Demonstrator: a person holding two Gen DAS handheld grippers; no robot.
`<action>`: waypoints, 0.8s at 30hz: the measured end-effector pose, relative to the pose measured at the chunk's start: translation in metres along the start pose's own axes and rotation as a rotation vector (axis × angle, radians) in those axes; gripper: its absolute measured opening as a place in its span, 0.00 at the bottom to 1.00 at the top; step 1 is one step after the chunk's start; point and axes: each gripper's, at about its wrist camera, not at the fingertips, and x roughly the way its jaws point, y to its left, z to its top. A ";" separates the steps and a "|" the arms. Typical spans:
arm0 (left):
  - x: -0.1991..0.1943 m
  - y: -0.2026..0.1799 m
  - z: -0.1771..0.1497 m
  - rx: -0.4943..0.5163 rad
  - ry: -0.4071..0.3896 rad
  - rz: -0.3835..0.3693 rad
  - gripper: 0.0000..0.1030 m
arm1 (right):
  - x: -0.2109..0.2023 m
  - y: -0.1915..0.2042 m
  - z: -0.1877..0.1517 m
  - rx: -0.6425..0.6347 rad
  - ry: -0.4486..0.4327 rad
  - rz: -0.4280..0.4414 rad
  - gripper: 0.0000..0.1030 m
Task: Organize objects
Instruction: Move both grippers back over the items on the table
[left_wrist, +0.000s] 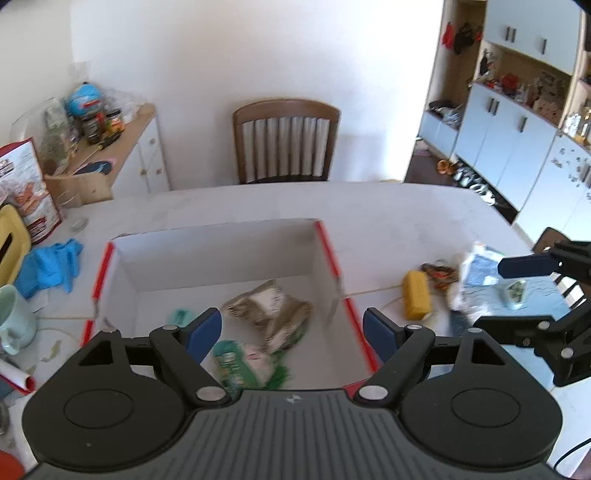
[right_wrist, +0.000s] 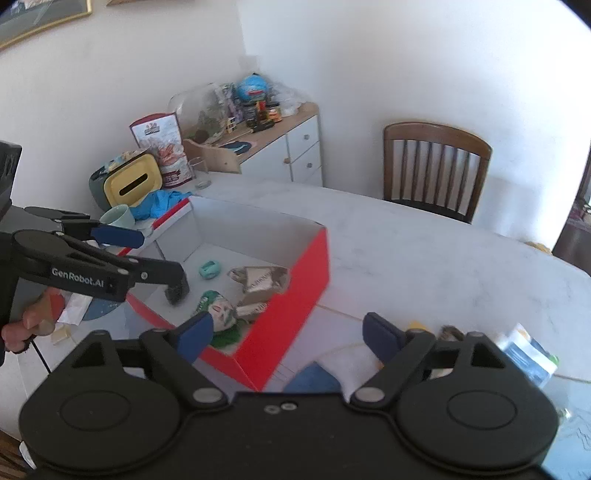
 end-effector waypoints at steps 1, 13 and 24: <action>-0.001 -0.004 0.000 -0.002 -0.004 -0.010 0.82 | -0.005 -0.005 -0.004 0.008 -0.003 -0.005 0.90; 0.009 -0.077 -0.007 0.049 -0.019 -0.087 0.83 | -0.057 -0.064 -0.046 0.085 -0.046 -0.094 0.99; 0.022 -0.148 -0.008 0.131 -0.018 -0.123 0.83 | -0.090 -0.123 -0.090 0.130 -0.021 -0.208 0.99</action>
